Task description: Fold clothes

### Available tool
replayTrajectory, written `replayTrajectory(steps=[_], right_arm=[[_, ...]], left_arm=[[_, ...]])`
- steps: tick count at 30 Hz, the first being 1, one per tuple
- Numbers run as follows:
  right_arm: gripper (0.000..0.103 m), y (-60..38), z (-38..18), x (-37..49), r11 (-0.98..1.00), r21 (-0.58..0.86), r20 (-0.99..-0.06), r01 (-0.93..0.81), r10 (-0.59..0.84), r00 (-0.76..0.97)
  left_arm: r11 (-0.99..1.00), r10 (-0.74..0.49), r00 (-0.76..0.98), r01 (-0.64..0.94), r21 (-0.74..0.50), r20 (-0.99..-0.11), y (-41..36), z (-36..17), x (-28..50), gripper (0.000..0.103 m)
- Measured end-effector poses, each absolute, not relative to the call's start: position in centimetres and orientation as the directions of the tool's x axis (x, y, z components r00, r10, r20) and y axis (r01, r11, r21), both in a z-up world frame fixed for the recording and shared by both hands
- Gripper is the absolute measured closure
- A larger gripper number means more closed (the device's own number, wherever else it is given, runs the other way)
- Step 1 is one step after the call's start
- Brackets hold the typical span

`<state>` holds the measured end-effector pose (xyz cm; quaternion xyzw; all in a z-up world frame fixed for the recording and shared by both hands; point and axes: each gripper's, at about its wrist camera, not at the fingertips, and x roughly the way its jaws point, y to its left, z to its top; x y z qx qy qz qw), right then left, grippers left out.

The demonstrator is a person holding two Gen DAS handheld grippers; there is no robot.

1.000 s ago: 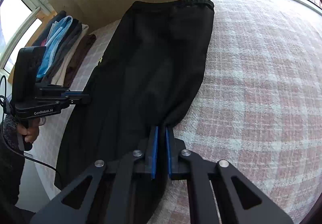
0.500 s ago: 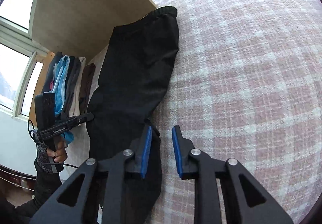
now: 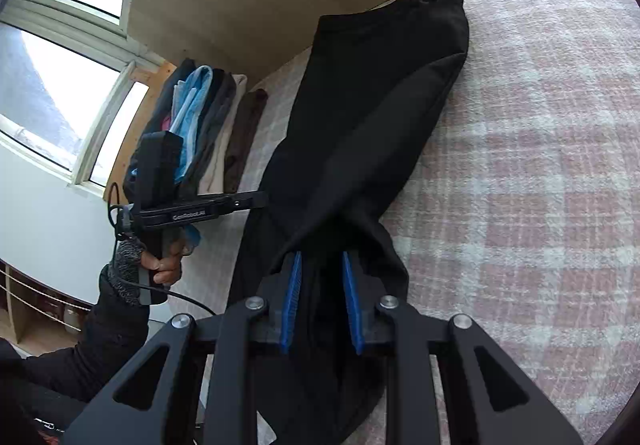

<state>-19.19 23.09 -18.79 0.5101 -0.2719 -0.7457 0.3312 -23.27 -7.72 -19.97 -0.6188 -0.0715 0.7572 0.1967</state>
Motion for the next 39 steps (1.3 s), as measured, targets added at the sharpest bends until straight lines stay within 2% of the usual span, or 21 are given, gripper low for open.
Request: replayTrajectory(steps=[4, 8, 12, 15, 16, 17, 18, 19, 20, 21, 22, 25, 31, 33, 35, 37, 38, 39], right_arm=[[0.082, 25.1, -18.6, -18.4, -0.672, 0.712, -0.616, 0.204, -0.737, -0.278], [0.082, 26.3, -18.6, -18.9, -0.779, 0.590, -0.702, 0.212, -0.625, -0.341], [0.082, 26.2, -18.5, -19.1, -0.819, 0.485, -0.756, 0.305, -0.568, -0.325], [0.081, 25.2, -18.8, -20.0, -0.811, 0.469, -0.762, 0.350, -0.572, -0.304], [0.078, 25.0, -18.8, -20.4, -0.809, 0.467, -0.761, 0.357, -0.573, -0.304], [0.069, 24.5, -18.9, -20.9, -0.815, 0.452, -0.765, 0.361, -0.563, -0.313], [0.064, 24.2, -19.0, -21.3, -0.826, 0.432, -0.770, 0.362, -0.547, -0.330], [0.064, 24.1, -19.1, -21.7, -0.837, 0.418, -0.769, 0.354, -0.533, -0.352], [0.068, 24.5, -19.5, -22.2, -0.839, 0.444, -0.763, 0.314, -0.538, -0.359], [0.080, 25.2, -20.1, -22.7, -0.834, 0.496, -0.757, 0.241, -0.551, -0.351], [0.099, 25.9, -20.7, -22.9, -0.823, 0.543, -0.748, 0.167, -0.565, -0.349], [0.100, 28.4, -21.5, -21.0, -0.781, 0.625, -0.722, 0.014, -0.585, -0.370], [0.101, 30.4, -21.7, -16.0, -0.751, 0.655, -0.723, -0.080, -0.593, -0.354], [0.100, 30.3, -21.5, -15.9, -0.779, 0.623, -0.749, -0.075, -0.566, -0.346], [0.090, 30.6, -21.0, -15.9, -0.806, 0.588, -0.769, -0.067, -0.531, -0.356], [0.085, 31.8, -20.2, -15.9, -0.782, 0.619, -0.739, -0.074, -0.547, -0.393], [0.073, 32.4, -20.0, -16.0, -0.762, 0.642, -0.720, -0.083, -0.562, -0.407], [0.065, 32.8, -20.1, -16.3, -0.744, 0.662, -0.708, -0.093, -0.579, -0.404]], left_arm=[[-0.912, 0.389, -0.151, -0.202, -0.357, -0.909, -7.4, -20.1, -23.7, 0.100], [-0.911, 0.392, -0.150, -0.198, -0.361, -0.907, -7.7, -19.8, -23.7, 0.100], [-0.910, 0.398, -0.149, -0.193, -0.368, -0.905, -8.3, -19.5, -23.6, 0.100], [-0.909, 0.398, -0.147, -0.195, -0.368, -0.905, -8.2, -19.8, -23.9, 0.100], [-0.909, 0.398, -0.147, -0.196, -0.368, -0.905, -8.0, -20.0, -23.9, 0.100], [-0.909, 0.398, -0.148, -0.197, -0.368, -0.905, -8.0, -20.0, -23.9, 0.100], [-0.909, 0.399, -0.149, -0.197, -0.368, -0.905, -8.0, -20.0, -23.7, 0.100], [-0.909, 0.399, -0.151, -0.196, -0.368, -0.904, -8.0, -20.0, -23.6, 0.100], [-0.909, 0.400, -0.152, -0.196, -0.369, -0.904, -8.0, -20.1, -23.4, 0.100], [-0.908, 0.401, -0.154, -0.196, -0.370, -0.903, -8.0, -20.1, -23.3, 0.100], [-0.907, 0.403, -0.155, -0.196, -0.372, -0.902, -7.9, -20.1, -23.2, 0.100], [-0.904, 0.411, -0.159, -0.195, -0.380, -0.897, -8.1, -20.3, -23.1, 0.100], [-0.899, 0.420, -0.160, -0.203, -0.387, -0.893, -8.4, -20.4, -22.9, 0.099], [-0.900, 0.416, -0.159, -0.210, -0.382, -0.895, -8.4, -20.4, -22.8, 0.099], [-0.901, 0.414, -0.155, -0.210, -0.379, -0.897, -8.5, -20.4, -22.8, 0.099], [-0.904, 0.406, -0.153, -0.216, -0.370, -0.901, -8.5, -20.3, -22.8, 0.099], [-0.905, 0.402, -0.153, -0.219, -0.366, -0.903, -8.4, -20.3, -22.8, 0.099], [-0.905, 0.399, -0.153, -0.222, -0.362, -0.904, -8.4, -20.3, -22.8, 0.099]])
